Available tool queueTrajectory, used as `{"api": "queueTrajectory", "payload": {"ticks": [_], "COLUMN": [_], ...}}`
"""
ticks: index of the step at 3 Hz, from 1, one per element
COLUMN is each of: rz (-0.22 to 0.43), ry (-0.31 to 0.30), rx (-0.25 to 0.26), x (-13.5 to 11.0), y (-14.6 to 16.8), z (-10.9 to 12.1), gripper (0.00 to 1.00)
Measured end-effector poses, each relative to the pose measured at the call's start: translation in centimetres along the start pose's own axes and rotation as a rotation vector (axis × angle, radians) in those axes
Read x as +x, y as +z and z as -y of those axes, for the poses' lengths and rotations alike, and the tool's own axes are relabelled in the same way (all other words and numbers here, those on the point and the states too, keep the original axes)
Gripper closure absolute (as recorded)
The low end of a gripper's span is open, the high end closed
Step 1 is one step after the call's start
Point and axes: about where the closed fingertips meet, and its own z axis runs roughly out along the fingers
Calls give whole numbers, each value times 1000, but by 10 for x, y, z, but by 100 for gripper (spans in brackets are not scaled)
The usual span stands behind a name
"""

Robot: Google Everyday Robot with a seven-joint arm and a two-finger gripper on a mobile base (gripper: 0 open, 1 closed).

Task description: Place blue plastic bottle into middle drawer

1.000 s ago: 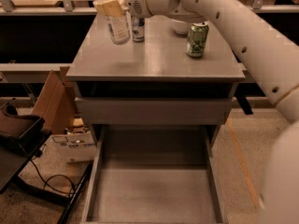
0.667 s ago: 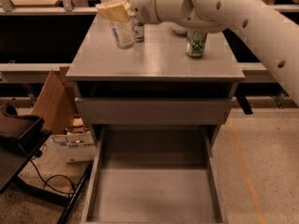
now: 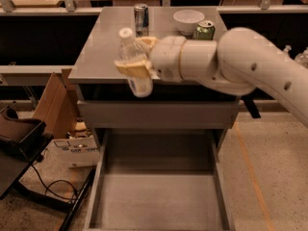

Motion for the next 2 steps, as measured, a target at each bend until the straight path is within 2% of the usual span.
{"api": "queueTrajectory", "payload": {"ticks": [1, 2], "rz": [-17, -24], "ry": [13, 88], "rx": [24, 40], "x": [62, 130], "y": [-37, -51], "z": [-5, -2], "gripper": [100, 100]}}
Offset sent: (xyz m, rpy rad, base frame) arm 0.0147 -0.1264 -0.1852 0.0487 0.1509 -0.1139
